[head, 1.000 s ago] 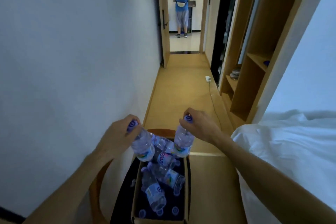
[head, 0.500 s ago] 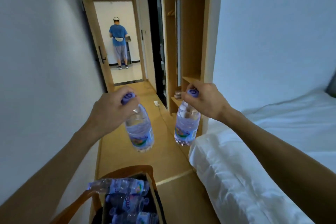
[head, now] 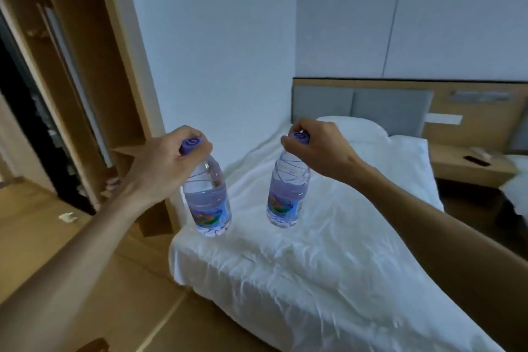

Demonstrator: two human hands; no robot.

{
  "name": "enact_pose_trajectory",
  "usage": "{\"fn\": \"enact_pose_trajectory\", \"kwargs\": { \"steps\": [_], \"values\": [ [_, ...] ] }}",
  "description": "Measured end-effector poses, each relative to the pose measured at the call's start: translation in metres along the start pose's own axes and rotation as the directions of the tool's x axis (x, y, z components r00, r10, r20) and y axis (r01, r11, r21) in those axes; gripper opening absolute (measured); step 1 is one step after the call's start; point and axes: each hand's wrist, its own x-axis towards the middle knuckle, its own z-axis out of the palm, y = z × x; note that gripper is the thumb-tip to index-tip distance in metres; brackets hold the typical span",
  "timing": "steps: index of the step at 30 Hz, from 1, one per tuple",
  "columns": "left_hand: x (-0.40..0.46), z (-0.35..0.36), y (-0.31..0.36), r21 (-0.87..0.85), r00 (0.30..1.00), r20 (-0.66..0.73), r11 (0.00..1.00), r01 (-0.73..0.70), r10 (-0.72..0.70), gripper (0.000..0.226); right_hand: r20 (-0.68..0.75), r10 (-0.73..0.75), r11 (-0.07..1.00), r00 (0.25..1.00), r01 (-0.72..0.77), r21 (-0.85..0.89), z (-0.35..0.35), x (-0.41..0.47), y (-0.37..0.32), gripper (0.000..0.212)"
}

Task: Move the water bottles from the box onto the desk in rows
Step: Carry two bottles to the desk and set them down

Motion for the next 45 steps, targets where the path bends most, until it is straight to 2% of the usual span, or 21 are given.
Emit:
{"fn": "enact_pose_trajectory", "kwargs": {
  "steps": [3,6,12,18,23,28,33,36,38,45],
  "values": [
    [0.020,0.042,0.035,-0.122,0.995,0.093,0.992,-0.035,0.046,0.011,-0.096,0.058,0.992,0.994,-0.068,-0.108,-0.054,-0.028,0.027,0.020],
    [0.030,0.084,0.085,-0.208,0.973,0.169,0.971,-0.120,0.157,0.022,-0.185,0.121,0.970,0.975,-0.155,-0.185,-0.113,-0.060,0.054,0.025],
    [0.027,0.172,0.206,-0.324,0.895,0.228,0.897,-0.301,0.383,0.021,-0.358,0.180,0.911,0.916,-0.292,-0.290,-0.230,-0.141,0.108,0.022],
    [-0.003,0.261,0.348,-0.416,0.765,0.272,0.788,-0.454,0.584,0.027,-0.466,0.229,0.825,0.855,-0.424,-0.373,-0.350,-0.240,0.153,0.019],
    [-0.041,0.328,0.463,-0.521,0.640,0.281,0.674,-0.524,0.715,0.032,-0.546,0.297,0.742,0.783,-0.550,-0.384,-0.442,-0.320,0.181,0.020],
    [-0.073,0.388,0.576,-0.644,0.492,0.260,0.529,-0.553,0.831,0.025,-0.661,0.337,0.638,0.671,-0.679,-0.363,-0.517,-0.401,0.210,0.021],
    [-0.111,0.451,0.678,-0.722,0.353,0.227,0.400,-0.565,0.908,0.035,-0.744,0.367,0.518,0.558,-0.787,-0.335,-0.580,-0.479,0.238,0.022],
    [-0.135,0.493,0.738,-0.764,0.287,0.214,0.343,-0.547,0.934,0.017,-0.786,0.387,0.438,0.483,-0.846,-0.304,-0.617,-0.521,0.255,0.021],
    [-0.151,0.520,0.778,-0.796,0.240,0.186,0.289,-0.532,0.953,0.013,-0.808,0.396,0.383,0.436,-0.878,-0.287,-0.642,-0.548,0.268,0.022],
    [-0.196,0.605,0.927,-0.847,0.073,0.102,0.125,-0.517,0.992,0.024,-0.890,0.376,0.207,0.260,-0.959,-0.192,-0.740,-0.624,0.313,0.017]
  ]
}}
